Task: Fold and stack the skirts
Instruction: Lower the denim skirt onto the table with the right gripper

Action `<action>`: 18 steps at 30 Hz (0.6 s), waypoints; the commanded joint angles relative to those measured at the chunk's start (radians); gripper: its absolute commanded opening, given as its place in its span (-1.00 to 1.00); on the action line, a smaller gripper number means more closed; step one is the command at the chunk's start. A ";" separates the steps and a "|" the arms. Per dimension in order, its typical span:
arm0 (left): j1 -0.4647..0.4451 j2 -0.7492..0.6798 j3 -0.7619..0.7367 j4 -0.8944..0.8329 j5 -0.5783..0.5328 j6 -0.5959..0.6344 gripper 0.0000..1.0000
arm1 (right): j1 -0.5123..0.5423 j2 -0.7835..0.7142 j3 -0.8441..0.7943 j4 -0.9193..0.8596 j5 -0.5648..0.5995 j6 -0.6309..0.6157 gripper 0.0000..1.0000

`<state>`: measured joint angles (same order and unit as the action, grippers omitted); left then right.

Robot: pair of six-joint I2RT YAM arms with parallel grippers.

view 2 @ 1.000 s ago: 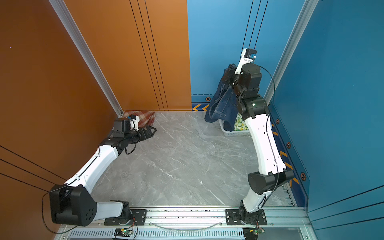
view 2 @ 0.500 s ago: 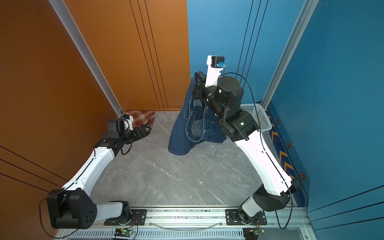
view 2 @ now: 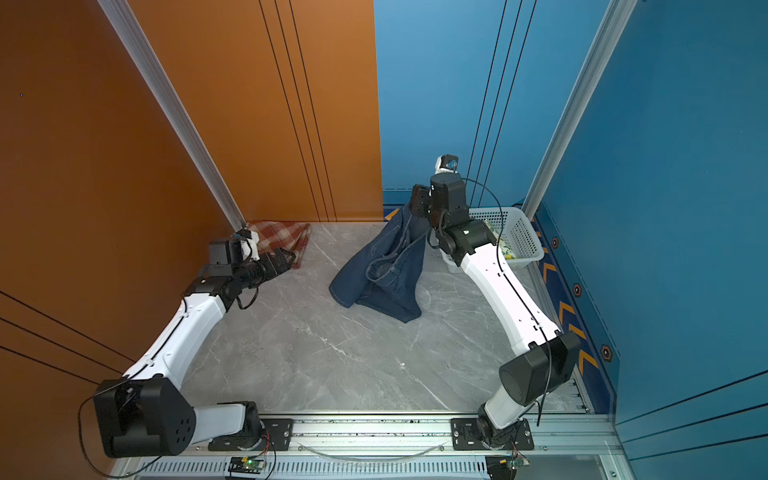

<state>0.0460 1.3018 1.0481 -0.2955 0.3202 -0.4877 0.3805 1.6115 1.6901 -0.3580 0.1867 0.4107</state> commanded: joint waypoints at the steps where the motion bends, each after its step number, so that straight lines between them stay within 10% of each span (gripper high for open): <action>1: 0.001 0.018 -0.008 0.001 0.022 -0.008 0.98 | 0.005 -0.079 -0.135 -0.022 -0.029 0.044 0.61; 18: -0.026 0.097 0.012 -0.033 0.015 -0.001 0.99 | 0.244 0.068 -0.377 -0.111 0.020 -0.278 0.55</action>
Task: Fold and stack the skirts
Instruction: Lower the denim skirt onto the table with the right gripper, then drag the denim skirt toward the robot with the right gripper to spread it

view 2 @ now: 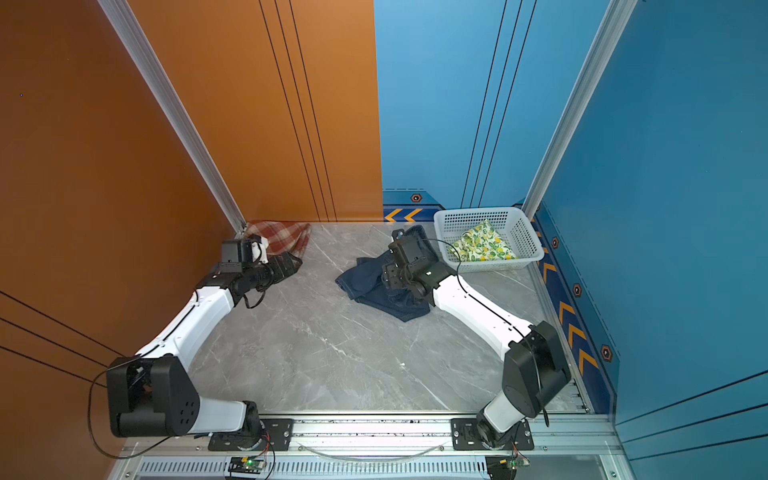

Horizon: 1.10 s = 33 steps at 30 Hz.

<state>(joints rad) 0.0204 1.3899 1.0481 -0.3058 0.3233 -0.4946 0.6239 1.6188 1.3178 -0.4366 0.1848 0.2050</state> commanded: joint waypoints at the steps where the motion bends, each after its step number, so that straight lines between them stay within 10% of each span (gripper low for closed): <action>1: 0.000 0.011 0.013 -0.023 0.012 0.006 0.99 | 0.001 0.084 0.007 -0.034 0.020 -0.099 0.54; 13: 0.014 0.033 0.018 -0.027 0.013 0.009 0.99 | 0.000 0.313 0.096 -0.034 -0.080 -0.238 0.54; 19: 0.020 0.044 0.021 -0.027 0.020 0.008 0.99 | 0.004 0.306 0.161 -0.034 -0.126 -0.275 -0.96; 33: 0.043 0.037 0.024 -0.027 0.025 0.005 0.99 | -0.015 0.077 0.487 -0.065 -0.176 -0.062 -1.00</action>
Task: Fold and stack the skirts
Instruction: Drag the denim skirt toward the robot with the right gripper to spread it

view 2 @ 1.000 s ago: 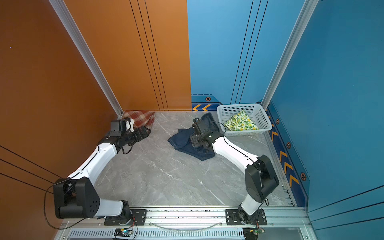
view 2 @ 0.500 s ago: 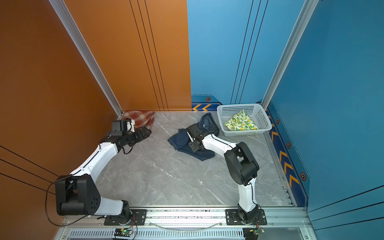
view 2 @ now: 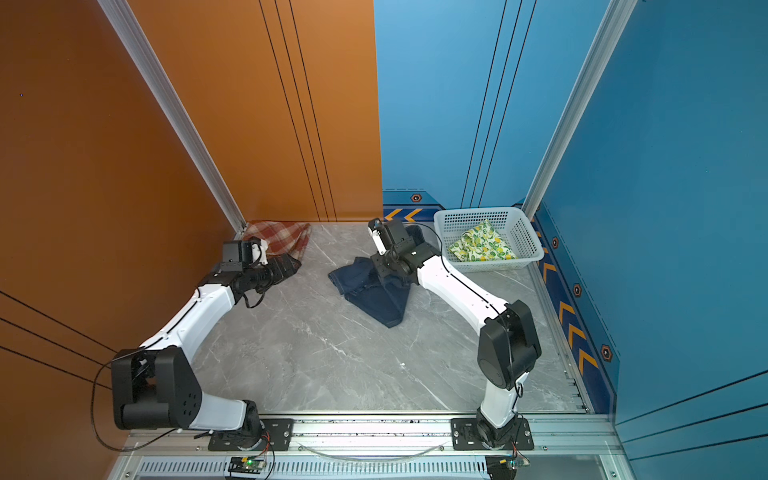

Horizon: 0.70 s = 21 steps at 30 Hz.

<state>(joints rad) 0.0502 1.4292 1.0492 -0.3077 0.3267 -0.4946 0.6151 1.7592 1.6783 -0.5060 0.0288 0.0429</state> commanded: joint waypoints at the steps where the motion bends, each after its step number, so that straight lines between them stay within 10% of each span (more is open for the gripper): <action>1: 0.018 -0.004 0.021 -0.025 0.020 0.005 0.99 | -0.016 -0.072 0.184 -0.001 -0.016 0.128 -1.00; 7: 0.041 -0.009 0.021 -0.025 0.024 -0.004 0.99 | -0.081 -0.216 0.170 0.001 -0.006 0.206 -1.00; 21: -0.036 -0.059 0.019 -0.134 -0.125 -0.024 0.99 | 0.079 -0.961 -1.025 0.255 0.122 0.412 -0.95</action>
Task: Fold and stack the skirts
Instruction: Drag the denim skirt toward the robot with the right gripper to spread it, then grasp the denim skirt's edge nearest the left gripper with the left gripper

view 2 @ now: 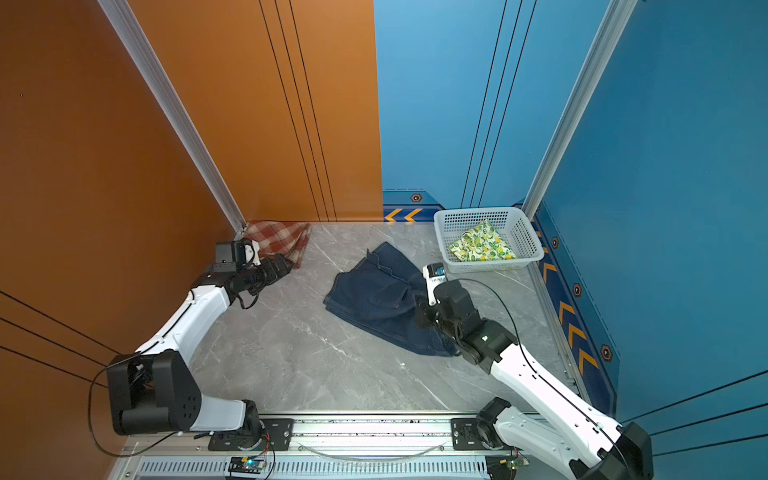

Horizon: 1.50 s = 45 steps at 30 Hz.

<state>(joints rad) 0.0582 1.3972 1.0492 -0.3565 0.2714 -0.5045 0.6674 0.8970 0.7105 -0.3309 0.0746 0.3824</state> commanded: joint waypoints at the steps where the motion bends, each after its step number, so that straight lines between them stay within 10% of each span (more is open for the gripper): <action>1: -0.065 -0.028 0.025 -0.107 -0.088 -0.019 0.99 | 0.027 -0.127 -0.083 0.063 0.090 0.081 -0.93; 17: -0.369 0.173 -0.041 -0.074 -0.148 -0.065 0.75 | 0.082 -0.140 -0.235 -0.007 0.184 0.197 -0.83; 34: -0.403 0.350 0.025 0.059 -0.217 -0.121 0.45 | 0.050 -0.059 -0.212 0.040 0.130 0.183 -0.88; 45: -0.411 0.405 0.052 0.097 -0.187 -0.154 -0.09 | 0.047 -0.021 -0.210 0.074 0.110 0.187 -0.91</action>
<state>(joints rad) -0.3428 1.7897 1.0721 -0.2760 0.0792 -0.6559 0.7197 0.8722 0.4831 -0.2729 0.1875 0.5587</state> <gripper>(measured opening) 0.464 0.056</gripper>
